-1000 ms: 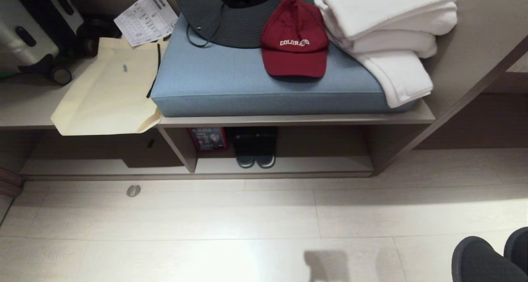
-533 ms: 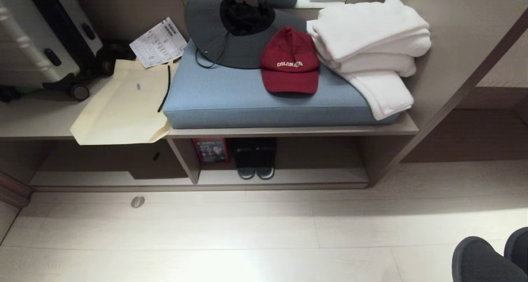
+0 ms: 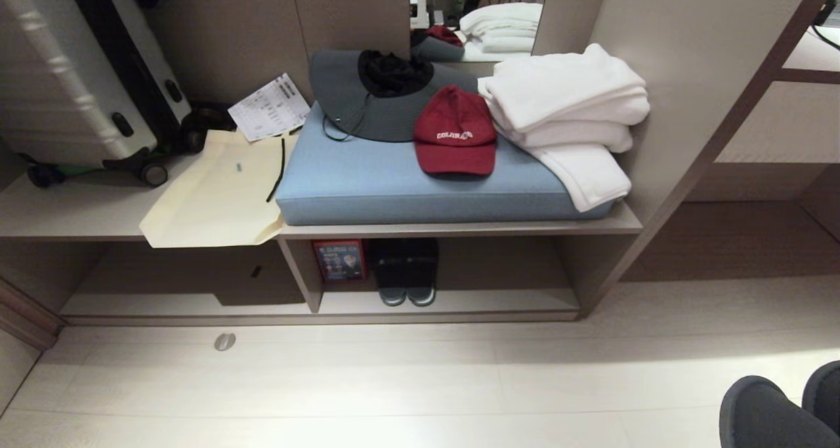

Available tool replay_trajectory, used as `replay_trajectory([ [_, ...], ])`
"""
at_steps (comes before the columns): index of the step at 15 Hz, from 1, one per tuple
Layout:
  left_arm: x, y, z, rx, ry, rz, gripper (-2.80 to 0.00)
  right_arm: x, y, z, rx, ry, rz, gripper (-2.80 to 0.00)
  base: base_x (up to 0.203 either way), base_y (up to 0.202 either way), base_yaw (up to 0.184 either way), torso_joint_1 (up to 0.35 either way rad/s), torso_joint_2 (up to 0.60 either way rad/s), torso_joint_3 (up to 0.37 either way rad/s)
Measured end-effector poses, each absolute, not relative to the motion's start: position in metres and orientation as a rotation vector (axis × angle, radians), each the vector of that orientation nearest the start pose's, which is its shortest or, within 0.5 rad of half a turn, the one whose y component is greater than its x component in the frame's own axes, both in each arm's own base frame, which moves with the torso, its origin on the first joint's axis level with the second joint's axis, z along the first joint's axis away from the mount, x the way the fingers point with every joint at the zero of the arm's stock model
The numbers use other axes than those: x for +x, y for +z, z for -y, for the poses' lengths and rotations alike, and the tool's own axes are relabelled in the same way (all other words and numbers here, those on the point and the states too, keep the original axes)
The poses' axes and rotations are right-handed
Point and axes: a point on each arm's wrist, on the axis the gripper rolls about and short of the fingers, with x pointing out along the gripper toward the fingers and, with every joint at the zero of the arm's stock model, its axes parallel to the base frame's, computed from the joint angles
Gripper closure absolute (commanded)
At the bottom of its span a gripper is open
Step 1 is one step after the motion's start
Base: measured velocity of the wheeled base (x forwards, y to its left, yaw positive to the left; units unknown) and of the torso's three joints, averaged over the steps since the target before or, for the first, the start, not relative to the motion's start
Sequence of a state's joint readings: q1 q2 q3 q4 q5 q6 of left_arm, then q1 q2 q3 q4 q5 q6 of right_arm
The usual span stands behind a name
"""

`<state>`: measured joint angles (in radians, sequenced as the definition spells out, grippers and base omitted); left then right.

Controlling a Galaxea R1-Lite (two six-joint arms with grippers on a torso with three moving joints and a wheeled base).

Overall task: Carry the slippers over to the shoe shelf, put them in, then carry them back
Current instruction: Place the slippers on the floor

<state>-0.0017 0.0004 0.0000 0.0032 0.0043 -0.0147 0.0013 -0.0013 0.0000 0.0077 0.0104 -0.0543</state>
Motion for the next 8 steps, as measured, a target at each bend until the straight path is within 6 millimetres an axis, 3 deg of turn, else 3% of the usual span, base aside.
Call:
replay_trajectory([
  [8, -0.0228, 0.0752, -0.0001, -0.013, 0.002, -0.004, 0.00, -0.0229, 0.0746, -0.0002, -0.055, 0.012, -0.006, 0.00, 0.000, 0.000, 0.000, 0.003, 0.00, 0.202],
])
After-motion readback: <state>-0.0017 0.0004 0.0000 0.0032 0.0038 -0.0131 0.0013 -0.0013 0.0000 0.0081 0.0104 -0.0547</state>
